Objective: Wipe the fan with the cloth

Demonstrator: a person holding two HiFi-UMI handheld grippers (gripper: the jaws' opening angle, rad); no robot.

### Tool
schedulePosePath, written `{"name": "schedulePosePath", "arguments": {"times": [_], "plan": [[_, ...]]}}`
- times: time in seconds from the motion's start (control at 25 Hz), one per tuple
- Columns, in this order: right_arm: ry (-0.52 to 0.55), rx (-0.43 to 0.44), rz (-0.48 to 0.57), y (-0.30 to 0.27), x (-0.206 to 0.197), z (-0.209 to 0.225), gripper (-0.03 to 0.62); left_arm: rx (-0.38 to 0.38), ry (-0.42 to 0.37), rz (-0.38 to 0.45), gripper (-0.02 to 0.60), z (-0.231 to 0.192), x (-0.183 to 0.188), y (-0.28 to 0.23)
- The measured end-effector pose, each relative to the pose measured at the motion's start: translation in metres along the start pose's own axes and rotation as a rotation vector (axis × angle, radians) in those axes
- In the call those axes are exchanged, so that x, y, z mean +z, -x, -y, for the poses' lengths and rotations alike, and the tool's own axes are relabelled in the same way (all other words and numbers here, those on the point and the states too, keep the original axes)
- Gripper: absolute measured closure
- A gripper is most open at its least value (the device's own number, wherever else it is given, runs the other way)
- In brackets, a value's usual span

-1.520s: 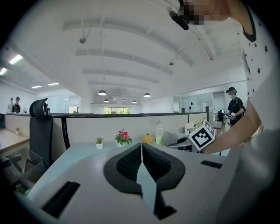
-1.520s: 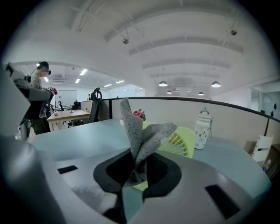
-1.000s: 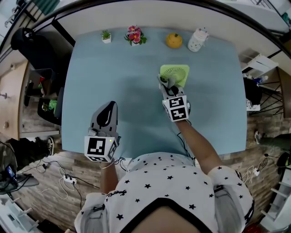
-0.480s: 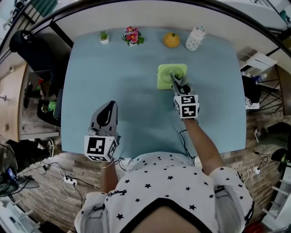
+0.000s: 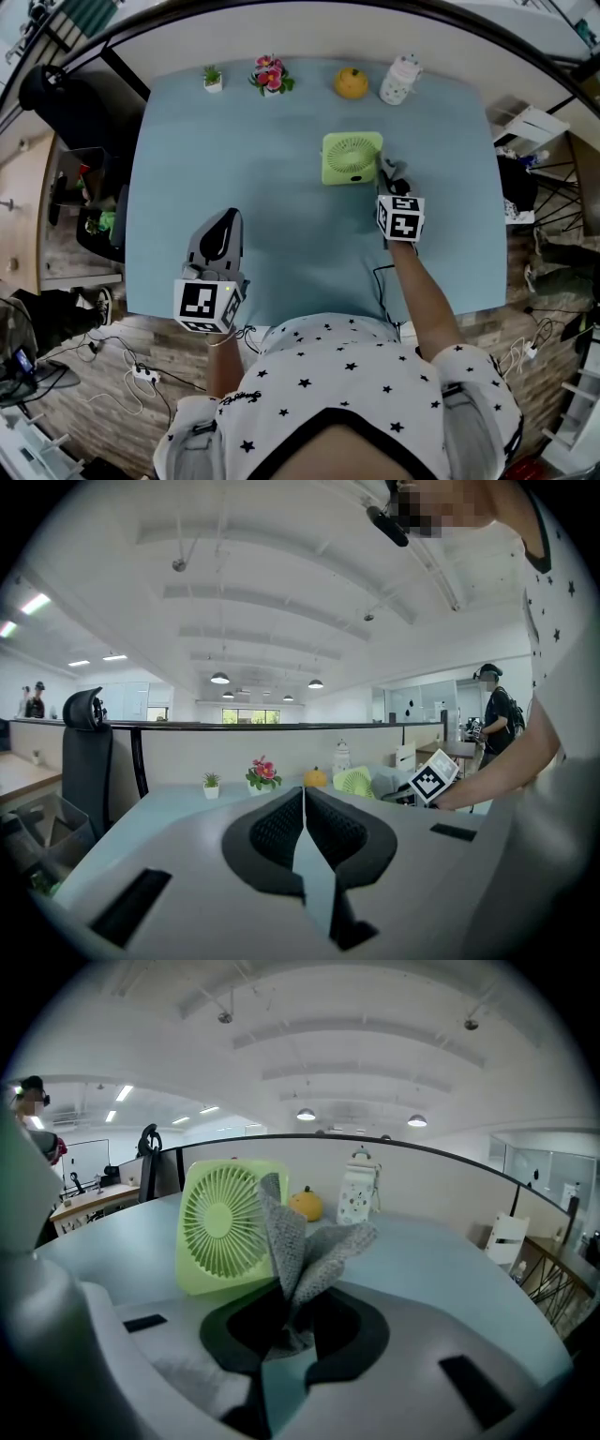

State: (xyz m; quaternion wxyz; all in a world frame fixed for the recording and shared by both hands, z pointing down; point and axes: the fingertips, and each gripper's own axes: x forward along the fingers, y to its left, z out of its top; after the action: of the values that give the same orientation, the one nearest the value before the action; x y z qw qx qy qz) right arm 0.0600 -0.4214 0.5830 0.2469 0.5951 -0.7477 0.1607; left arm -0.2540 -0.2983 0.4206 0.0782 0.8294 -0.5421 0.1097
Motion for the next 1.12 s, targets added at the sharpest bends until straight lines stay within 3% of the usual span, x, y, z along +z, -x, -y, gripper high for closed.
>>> {"name": "schedulePosePath", "arguments": {"times": [0.32, 0.48, 0.76, 1.12], "plan": [[-0.008, 0.011, 0.022, 0.004, 0.007, -0.009, 0.540, 0.003, 0.006, 0.000, 0.551, -0.001, 0.000, 0.000], [0.002, 0.061, 0.074, 0.014, 0.020, -0.034, 0.540, -0.002, 0.006, 0.004, 0.551, 0.001, 0.000, -0.001], [0.113, 0.209, 0.091, 0.011, 0.027, -0.103, 0.540, 0.002, 0.008, -0.004, 0.551, -0.001, -0.002, 0.001], [0.227, 0.283, 0.008, -0.006, 0.003, -0.144, 0.539, 0.024, 0.030, 0.007, 0.551, -0.009, -0.001, 0.005]]}}
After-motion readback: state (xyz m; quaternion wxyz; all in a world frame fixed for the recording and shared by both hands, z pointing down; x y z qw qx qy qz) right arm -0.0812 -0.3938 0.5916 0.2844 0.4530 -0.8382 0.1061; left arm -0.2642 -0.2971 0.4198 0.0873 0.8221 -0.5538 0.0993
